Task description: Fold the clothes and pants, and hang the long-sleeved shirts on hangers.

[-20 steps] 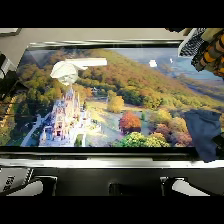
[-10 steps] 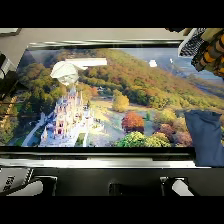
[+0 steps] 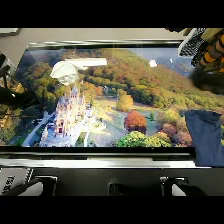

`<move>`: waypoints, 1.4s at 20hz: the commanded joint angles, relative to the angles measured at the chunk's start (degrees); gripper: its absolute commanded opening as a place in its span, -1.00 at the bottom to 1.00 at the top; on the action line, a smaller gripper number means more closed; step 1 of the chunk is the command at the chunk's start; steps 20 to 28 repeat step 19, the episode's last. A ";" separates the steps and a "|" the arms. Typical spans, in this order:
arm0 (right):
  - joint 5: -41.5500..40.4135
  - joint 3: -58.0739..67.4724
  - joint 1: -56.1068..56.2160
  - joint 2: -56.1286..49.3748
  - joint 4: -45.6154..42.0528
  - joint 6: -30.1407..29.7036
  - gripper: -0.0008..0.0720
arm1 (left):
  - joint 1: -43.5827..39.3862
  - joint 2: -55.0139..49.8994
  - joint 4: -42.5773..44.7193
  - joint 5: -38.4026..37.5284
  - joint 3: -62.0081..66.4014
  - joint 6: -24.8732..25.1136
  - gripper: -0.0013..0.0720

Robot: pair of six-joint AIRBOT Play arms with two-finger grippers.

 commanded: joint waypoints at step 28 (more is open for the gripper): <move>7.21 0.63 26.51 -3.91 -8.20 -5.40 -0.88 | -1.55 6.38 3.69 7.80 -11.74 3.41 -0.91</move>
